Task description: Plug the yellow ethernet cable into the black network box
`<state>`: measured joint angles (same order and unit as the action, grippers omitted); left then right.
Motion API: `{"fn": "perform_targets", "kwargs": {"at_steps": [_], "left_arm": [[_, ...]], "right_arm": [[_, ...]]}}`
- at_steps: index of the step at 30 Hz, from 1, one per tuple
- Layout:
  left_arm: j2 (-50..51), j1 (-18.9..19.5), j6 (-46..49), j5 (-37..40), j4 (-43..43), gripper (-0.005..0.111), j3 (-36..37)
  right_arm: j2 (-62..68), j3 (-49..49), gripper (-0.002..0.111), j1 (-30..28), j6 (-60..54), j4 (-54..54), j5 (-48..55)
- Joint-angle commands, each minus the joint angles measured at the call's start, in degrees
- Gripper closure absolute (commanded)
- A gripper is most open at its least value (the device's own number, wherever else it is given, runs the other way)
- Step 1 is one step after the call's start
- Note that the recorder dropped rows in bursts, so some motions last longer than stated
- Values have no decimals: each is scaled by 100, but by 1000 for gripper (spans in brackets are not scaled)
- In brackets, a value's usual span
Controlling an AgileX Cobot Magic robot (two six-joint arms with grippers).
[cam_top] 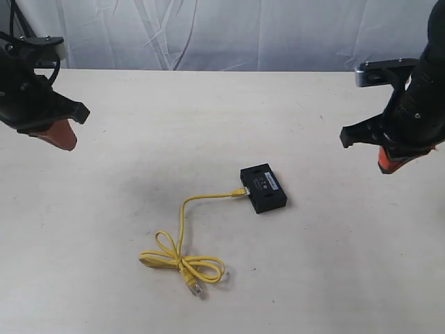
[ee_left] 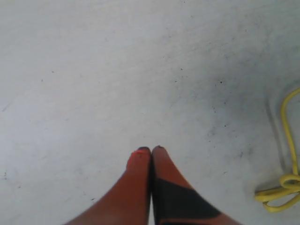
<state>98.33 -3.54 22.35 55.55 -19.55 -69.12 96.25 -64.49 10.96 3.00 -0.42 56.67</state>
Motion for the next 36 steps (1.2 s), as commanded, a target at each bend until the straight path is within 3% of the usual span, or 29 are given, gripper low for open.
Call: {"fn": "perform_targets", "kwargs": {"at_steps": [1, 7, 17, 25, 36], "left_arm": [[-220, 4, -388, -46, 257, 107, 2], [-738, 4, -1033, -341, 845, 107, 2], [-1537, 4, -1042, -466, 868, 107, 13], [-2001, 4, -1042, -255, 843, 107, 38], [-3872, 4, -1042, -850, 735, 107, 1424]], "right_arm": [[-155, 33, 109, -23, 67, -21, 26], [-305, 33, 109, -199, -554, 661, -62], [-832, 33, 109, -1670, -566, 1057, 319], [-1953, 665, 109, -1715, -546, 829, 255], [-4785, 1927, 109, -1715, -455, 571, -346]]}}
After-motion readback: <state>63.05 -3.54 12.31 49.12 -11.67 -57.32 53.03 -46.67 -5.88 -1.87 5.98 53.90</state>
